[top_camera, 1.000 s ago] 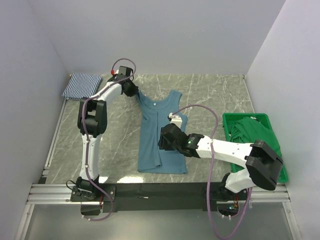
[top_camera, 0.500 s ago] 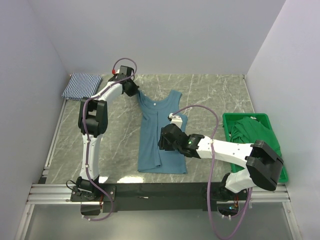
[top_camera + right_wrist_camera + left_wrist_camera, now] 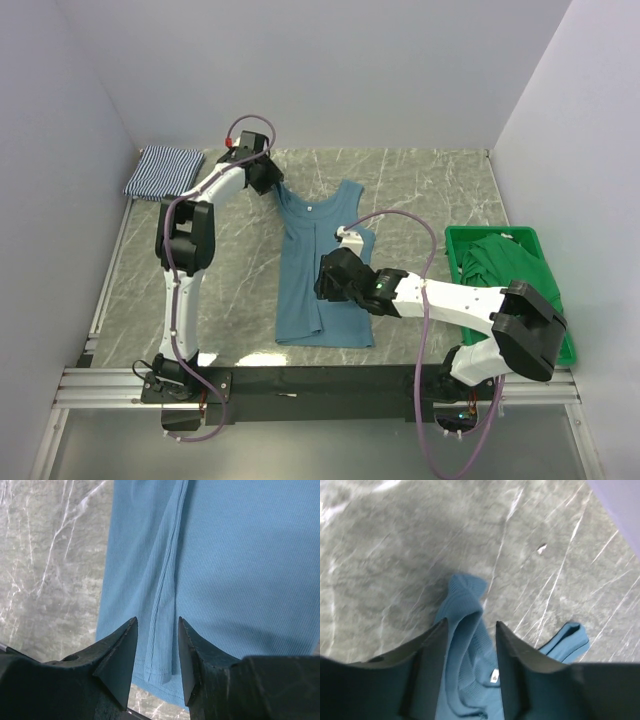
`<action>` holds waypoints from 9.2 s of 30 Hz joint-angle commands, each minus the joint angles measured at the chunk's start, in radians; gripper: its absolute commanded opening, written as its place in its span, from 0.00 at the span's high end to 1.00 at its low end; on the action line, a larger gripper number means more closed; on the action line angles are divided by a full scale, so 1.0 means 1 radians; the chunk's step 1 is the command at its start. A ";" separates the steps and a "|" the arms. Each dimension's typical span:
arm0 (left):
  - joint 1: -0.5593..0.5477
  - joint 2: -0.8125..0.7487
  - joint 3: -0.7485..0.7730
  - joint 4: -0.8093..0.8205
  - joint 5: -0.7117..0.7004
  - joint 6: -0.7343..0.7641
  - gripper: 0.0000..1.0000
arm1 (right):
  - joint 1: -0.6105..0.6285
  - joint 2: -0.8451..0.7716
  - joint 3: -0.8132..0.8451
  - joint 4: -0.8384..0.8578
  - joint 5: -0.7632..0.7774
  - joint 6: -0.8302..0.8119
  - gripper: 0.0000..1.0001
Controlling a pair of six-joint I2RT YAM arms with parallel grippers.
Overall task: Fold and stack the tank tops
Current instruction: Fold the tank top
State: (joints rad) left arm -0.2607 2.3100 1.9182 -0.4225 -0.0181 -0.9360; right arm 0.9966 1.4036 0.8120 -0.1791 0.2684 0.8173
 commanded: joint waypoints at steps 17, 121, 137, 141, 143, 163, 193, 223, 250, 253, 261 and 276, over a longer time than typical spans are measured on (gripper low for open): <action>-0.009 0.032 0.051 -0.013 -0.031 0.028 0.48 | 0.030 0.014 0.009 0.029 0.011 0.011 0.55; -0.448 -1.001 -1.010 -0.208 -0.090 -0.127 0.72 | -0.133 -0.083 -0.073 -0.026 -0.192 -0.004 0.51; -0.453 -1.086 -1.183 -0.254 0.040 -0.017 0.67 | 0.099 0.046 -0.022 -0.095 -0.110 0.100 0.51; -0.454 -1.089 -1.185 -0.245 0.050 -0.009 0.68 | 0.119 0.099 -0.001 -0.095 -0.115 0.106 0.51; -0.456 -1.086 -1.182 -0.240 0.052 0.000 0.68 | 0.129 0.121 0.015 -0.099 -0.113 0.108 0.52; -0.457 -1.048 -1.148 -0.243 0.053 0.063 0.67 | 0.155 -0.035 -0.003 -0.099 -0.176 0.227 1.00; -0.512 -0.985 -1.153 -0.242 0.055 0.085 0.59 | 0.071 -0.103 -0.044 -0.151 -0.070 0.171 0.51; -0.571 -0.865 -1.127 -0.311 0.086 0.060 0.64 | -0.351 0.613 0.650 -0.039 -0.141 -0.194 0.54; -0.563 -0.845 -1.151 -0.331 0.098 0.055 0.99 | -0.385 0.710 0.713 0.030 -0.130 -0.182 0.96; -0.557 -0.848 -1.154 -0.331 0.106 0.057 0.99 | -0.397 0.693 0.707 0.039 -0.123 -0.181 0.99; -0.548 -0.880 -1.145 -0.351 0.102 0.062 0.99 | -0.412 0.676 0.699 0.043 -0.146 -0.187 0.99; -0.434 -1.020 -0.999 -0.297 0.151 0.039 0.74 | -0.418 0.514 0.651 0.003 -0.135 -0.198 0.52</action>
State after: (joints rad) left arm -0.6815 1.3056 0.8703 -0.8116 0.0616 -0.8803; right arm 0.5900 2.0056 1.4654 -0.1761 0.1009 0.6300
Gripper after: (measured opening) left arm 0.254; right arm 0.480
